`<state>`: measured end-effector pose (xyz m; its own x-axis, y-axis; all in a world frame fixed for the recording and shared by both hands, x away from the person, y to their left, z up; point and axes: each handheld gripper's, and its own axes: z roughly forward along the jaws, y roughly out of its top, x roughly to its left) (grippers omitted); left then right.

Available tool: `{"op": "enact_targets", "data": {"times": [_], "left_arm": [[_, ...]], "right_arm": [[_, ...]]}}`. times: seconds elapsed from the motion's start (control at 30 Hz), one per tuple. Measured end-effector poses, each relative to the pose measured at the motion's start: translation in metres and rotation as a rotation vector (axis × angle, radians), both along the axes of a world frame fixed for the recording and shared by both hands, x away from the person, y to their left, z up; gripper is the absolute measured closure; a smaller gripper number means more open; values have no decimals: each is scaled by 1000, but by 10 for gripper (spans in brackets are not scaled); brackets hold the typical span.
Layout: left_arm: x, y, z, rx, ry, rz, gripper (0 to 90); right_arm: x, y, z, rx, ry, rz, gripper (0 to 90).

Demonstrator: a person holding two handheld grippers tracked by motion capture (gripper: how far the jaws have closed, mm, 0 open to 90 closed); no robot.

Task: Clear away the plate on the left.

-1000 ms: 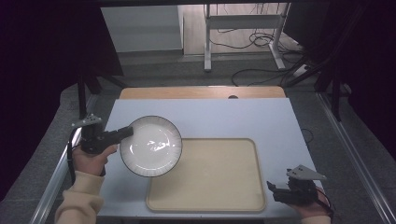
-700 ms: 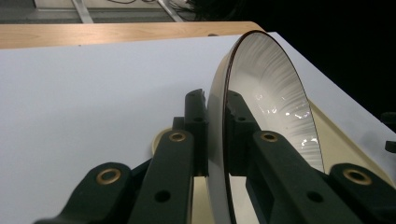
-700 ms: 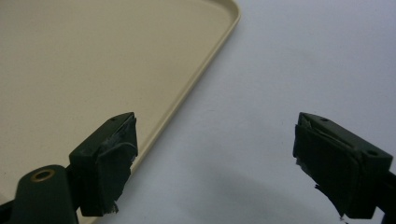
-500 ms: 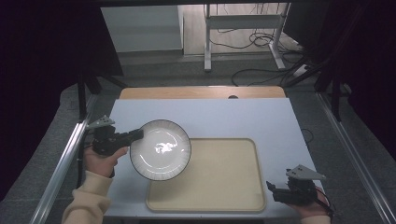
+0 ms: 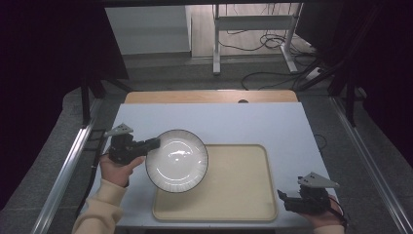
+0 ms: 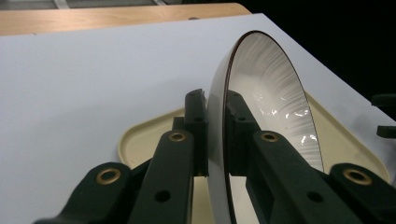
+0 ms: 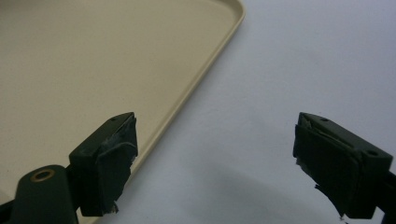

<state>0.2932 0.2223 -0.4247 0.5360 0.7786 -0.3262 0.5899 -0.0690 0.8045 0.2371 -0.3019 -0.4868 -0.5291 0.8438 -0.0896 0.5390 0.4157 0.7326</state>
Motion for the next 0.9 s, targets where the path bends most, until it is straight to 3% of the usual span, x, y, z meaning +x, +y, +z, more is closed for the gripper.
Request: {"op": "enact_targets", "data": {"times": [0.9], "left_arm": [[10,-46,-7,3,36,-77,832]], "right_arm": [[1,0,3,8,-17,-2,140]]}}
